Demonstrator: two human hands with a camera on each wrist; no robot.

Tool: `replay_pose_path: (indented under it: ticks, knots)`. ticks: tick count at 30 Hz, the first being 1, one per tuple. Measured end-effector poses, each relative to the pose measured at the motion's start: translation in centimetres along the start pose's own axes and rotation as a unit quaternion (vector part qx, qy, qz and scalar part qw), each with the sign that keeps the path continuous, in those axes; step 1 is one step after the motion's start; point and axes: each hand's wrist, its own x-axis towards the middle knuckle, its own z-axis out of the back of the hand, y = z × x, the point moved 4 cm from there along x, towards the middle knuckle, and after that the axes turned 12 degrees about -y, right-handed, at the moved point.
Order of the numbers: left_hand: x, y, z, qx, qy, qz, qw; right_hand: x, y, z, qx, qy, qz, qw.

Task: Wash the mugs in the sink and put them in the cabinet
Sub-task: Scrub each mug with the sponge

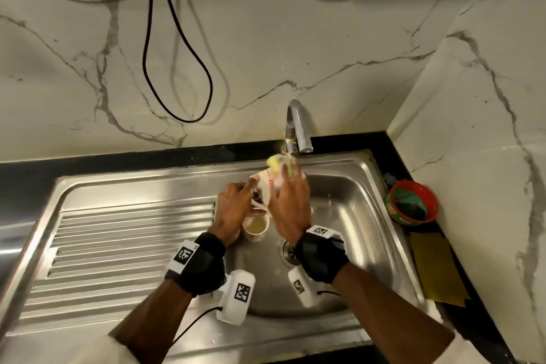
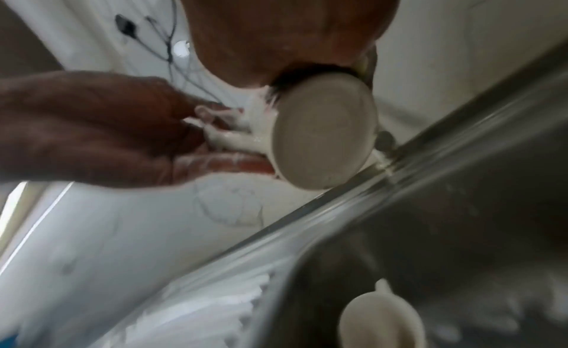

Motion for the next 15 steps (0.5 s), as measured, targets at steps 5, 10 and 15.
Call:
replay_pose_path:
  ticks: [5, 10, 15]
  knots:
    - [-0.3, 0.4, 0.1, -0.008, 0.038, 0.002, 0.999, 1.3, -2.0, -1.0, 0.097, 0.015, -0.038, 0.994]
    - [0.6, 0.4, 0.7, -0.037, 0.016, 0.001, 0.999, 1.0, -3.2, -0.8, 0.259, 0.06, -0.387, 0.883]
    - [1.7, 1.0, 0.6, -0.014, -0.086, 0.042, 0.995, -2.3, 1.3, -1.6, -0.019, 0.019, 0.074, 0.997]
